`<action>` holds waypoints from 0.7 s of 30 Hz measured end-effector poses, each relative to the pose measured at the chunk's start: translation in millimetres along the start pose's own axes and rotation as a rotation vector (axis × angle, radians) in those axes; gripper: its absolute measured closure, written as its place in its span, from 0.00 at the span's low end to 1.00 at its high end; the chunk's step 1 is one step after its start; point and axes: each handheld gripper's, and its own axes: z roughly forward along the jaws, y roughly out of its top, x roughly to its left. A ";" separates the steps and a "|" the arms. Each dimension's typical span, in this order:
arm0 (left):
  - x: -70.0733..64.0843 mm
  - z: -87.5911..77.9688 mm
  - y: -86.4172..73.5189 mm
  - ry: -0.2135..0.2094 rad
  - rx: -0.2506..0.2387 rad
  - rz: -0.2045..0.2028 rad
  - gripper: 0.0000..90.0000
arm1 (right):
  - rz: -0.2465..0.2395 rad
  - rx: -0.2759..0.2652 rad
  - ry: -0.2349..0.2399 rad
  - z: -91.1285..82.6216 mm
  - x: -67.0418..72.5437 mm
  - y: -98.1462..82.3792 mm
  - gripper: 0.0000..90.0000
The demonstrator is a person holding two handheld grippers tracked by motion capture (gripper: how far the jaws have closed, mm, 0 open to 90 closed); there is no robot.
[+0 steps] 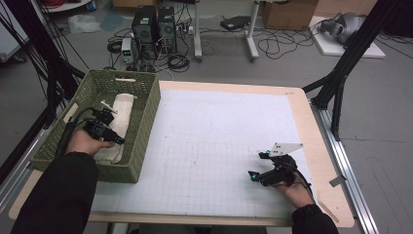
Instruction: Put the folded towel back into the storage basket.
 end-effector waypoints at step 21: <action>-0.8 -20.8 -2.2 -0.127 -0.215 -0.039 0.61 | -0.004 -0.026 -0.003 -2.0 -0.4 2.7 0.14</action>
